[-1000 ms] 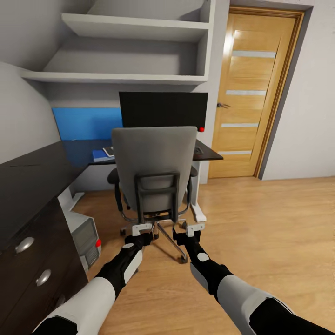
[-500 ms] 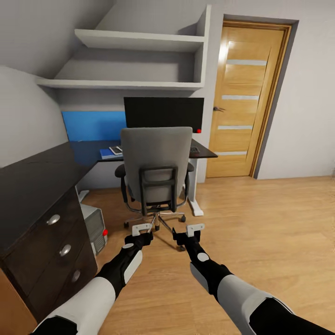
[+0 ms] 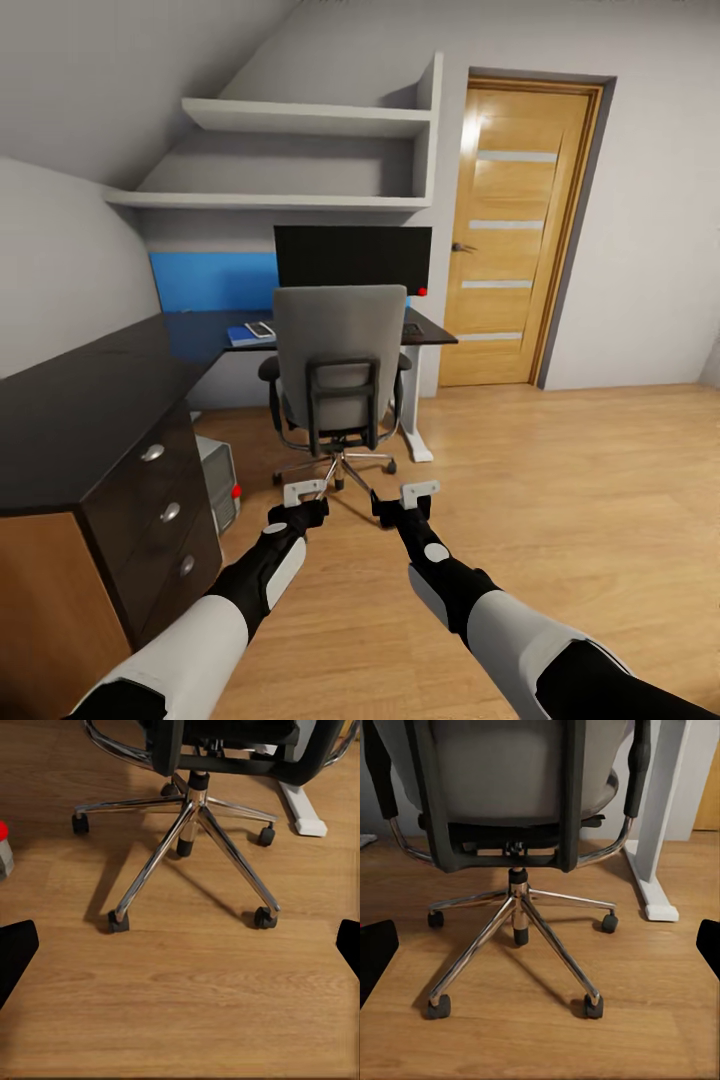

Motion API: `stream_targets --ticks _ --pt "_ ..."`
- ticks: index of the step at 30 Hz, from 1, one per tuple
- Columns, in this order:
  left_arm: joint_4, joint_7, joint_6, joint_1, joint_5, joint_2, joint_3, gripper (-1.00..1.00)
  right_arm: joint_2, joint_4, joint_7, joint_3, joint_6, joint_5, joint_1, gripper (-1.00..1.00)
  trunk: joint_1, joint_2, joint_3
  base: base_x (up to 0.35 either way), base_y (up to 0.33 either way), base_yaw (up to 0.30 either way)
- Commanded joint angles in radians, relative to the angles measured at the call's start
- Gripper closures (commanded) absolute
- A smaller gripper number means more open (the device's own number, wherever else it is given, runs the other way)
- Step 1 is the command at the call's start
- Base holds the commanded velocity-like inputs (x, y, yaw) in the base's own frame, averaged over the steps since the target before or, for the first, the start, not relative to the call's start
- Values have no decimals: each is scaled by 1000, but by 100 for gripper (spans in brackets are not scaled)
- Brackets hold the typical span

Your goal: In the bedroom, organize the workspace by keeping the computer under the desk, ensuring the monitor is on the desk, placing the keyboard on the desk next to the monitor, placing the mouse on the desk next to the keyboard, moving the folder from the swivel chair onto the desk next to the mouse, stacking the notebook on top of the folder with the pen on top of the notebook, and positioning the swivel chair next to the desk.

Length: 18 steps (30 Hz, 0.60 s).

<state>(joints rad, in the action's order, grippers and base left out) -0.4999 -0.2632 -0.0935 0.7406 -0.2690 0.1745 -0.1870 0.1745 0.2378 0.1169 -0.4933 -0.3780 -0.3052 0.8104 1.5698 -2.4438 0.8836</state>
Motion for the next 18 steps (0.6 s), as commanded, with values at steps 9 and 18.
stream_targets --ticks 9,18 --pt "-3 -12 -6 0 -4 0 5 -100 -1 0 7 -8 -3 -6 1 -100 -35 63 -27 -34 0 0" --pt "-3 -13 -42 0 -6 0 7 -100 -1 0 7 -8 -4 -6 1 -100 -70 126 -55 -4 0 0"
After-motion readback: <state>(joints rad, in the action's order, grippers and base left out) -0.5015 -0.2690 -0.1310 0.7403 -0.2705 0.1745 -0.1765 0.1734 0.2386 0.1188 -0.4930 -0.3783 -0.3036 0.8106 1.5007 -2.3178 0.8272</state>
